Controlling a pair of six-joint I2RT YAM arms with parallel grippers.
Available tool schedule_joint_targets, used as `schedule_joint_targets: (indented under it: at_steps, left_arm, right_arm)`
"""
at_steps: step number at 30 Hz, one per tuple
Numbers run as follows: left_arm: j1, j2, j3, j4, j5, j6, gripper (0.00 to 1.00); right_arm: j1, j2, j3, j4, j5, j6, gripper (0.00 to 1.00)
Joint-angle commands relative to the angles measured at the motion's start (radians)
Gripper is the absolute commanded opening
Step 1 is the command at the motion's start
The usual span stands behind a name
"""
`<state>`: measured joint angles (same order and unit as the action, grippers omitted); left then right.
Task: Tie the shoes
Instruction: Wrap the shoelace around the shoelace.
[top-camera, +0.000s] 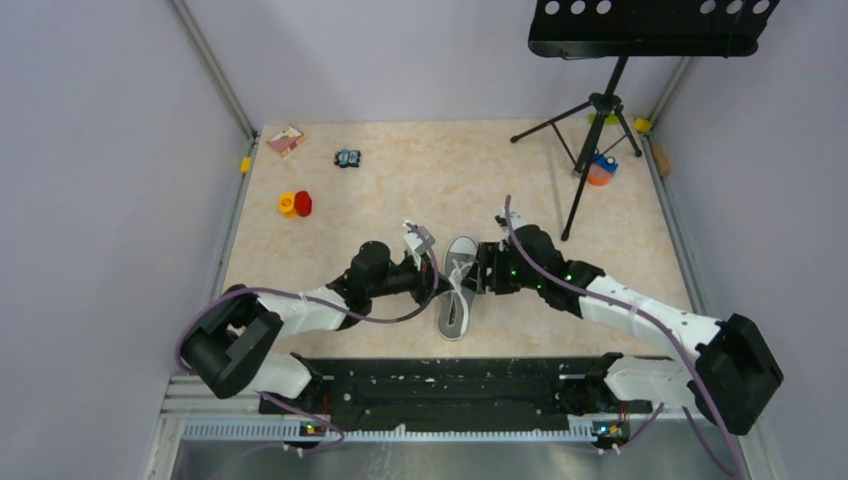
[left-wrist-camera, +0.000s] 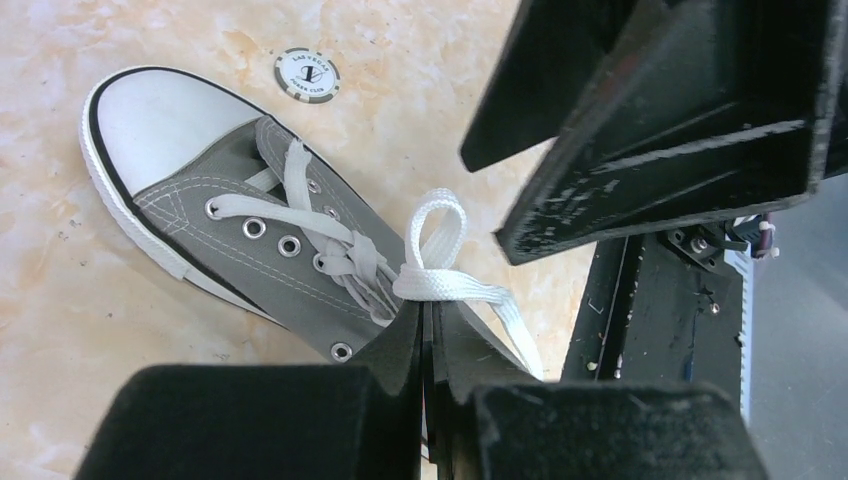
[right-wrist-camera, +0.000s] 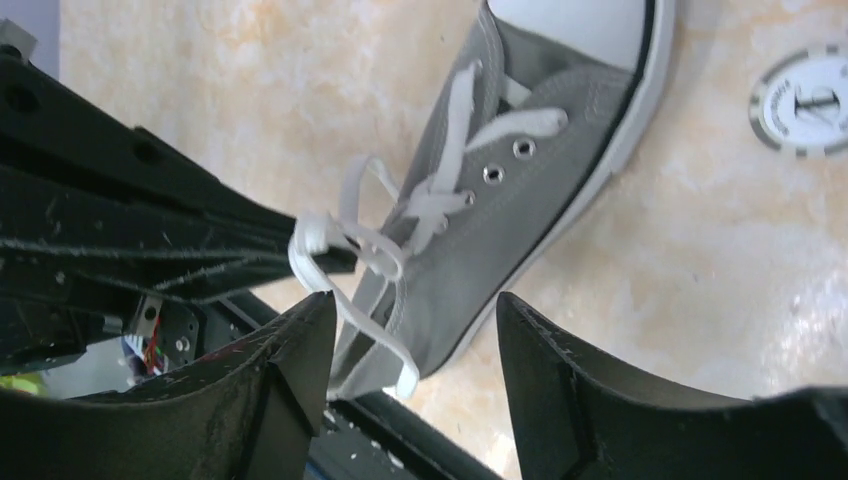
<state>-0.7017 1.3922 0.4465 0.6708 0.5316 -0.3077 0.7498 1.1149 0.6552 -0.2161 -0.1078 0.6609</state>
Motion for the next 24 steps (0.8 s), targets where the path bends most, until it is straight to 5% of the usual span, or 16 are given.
schedule_joint_targets:
  at_steps: [1,14,24]
  left_arm:
    - [0.003,-0.015,0.018,0.004,0.029,0.024,0.00]
    - [0.013,-0.025,0.028,-0.052,0.001,0.079,0.00]
    - [0.017,-0.032,0.043,-0.074,0.007,0.087,0.00]
  right_arm:
    - [-0.013,0.088,0.062,0.100,0.007,-0.053,0.60]
    - [-0.055,0.258,0.073,0.259,-0.183,-0.080,0.49]
    - [-0.054,0.243,0.058,0.308,-0.224,-0.071,0.40]
